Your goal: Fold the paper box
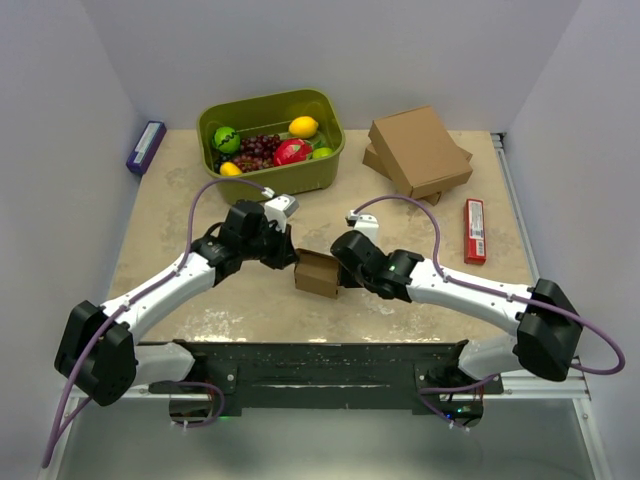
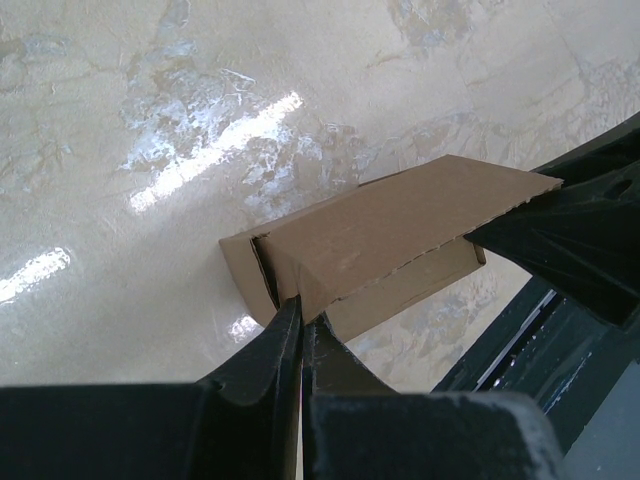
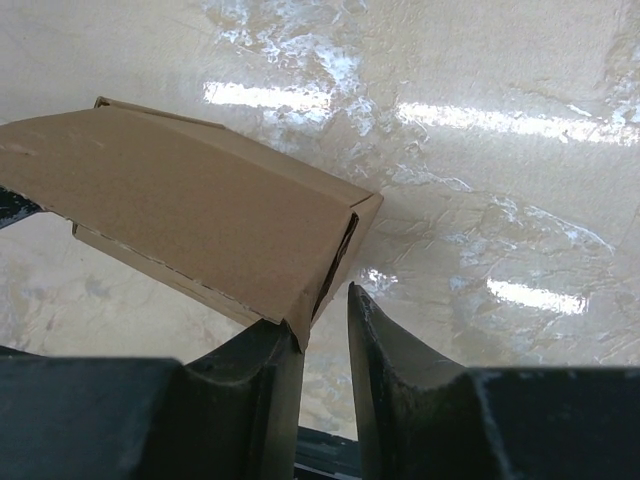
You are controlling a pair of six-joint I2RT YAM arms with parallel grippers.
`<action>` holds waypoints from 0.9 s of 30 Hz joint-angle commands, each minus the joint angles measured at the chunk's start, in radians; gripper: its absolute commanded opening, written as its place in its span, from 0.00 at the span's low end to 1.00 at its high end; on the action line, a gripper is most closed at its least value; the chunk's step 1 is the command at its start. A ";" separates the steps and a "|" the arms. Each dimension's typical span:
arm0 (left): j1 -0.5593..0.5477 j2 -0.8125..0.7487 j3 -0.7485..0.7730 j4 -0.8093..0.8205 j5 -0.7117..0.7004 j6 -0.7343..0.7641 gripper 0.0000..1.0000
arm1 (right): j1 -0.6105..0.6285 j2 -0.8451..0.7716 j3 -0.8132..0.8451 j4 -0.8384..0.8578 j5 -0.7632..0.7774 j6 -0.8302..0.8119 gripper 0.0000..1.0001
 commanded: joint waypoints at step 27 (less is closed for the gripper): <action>-0.055 0.002 -0.103 -0.012 -0.098 0.038 0.00 | 0.000 0.053 -0.030 -0.050 -0.011 -0.002 0.15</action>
